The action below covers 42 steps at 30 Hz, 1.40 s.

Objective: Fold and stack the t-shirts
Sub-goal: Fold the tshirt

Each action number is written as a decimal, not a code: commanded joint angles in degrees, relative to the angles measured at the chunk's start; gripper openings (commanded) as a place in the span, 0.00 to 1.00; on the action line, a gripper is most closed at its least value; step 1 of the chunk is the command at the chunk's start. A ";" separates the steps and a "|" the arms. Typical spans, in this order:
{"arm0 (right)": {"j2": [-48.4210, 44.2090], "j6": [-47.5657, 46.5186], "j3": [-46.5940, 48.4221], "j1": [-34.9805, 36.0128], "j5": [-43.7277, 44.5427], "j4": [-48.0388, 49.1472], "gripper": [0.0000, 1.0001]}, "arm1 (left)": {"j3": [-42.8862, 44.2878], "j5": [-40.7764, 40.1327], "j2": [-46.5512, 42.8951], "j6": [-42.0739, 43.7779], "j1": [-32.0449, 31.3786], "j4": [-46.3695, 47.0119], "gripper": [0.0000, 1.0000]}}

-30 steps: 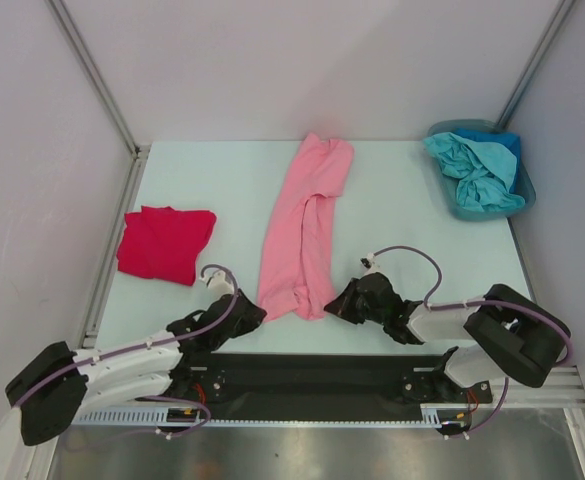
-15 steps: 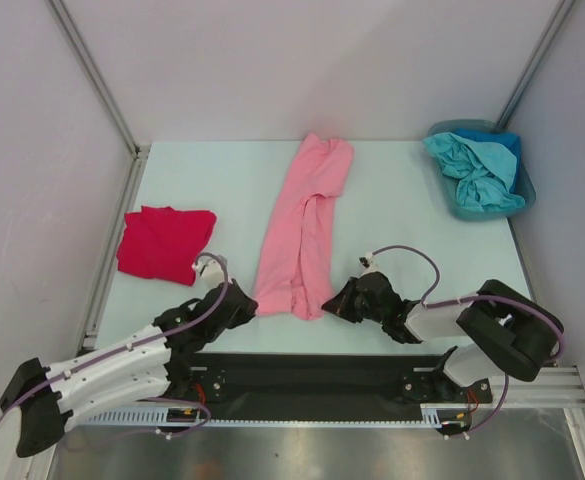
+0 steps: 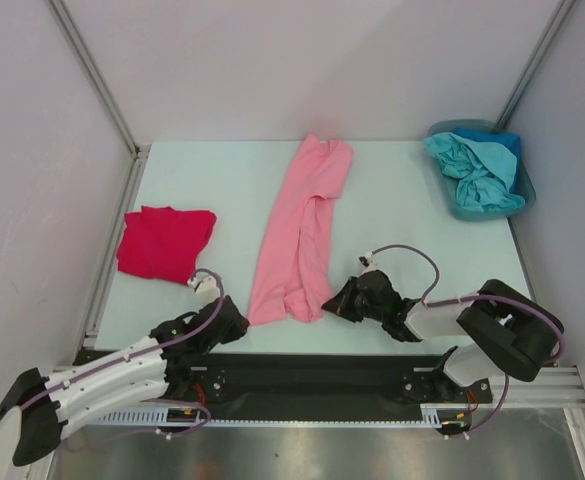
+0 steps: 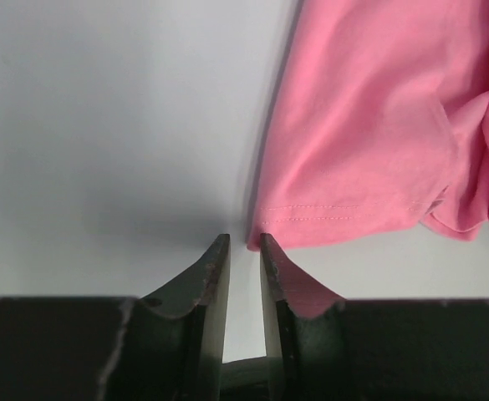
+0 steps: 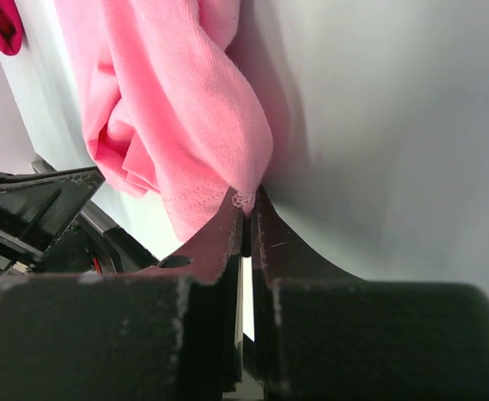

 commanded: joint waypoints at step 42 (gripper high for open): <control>-4.34 -5.01 4.13 2.94 3.56 -11.63 0.41 | -0.17 1.17 1.20 0.47 -0.29 5.20 0.25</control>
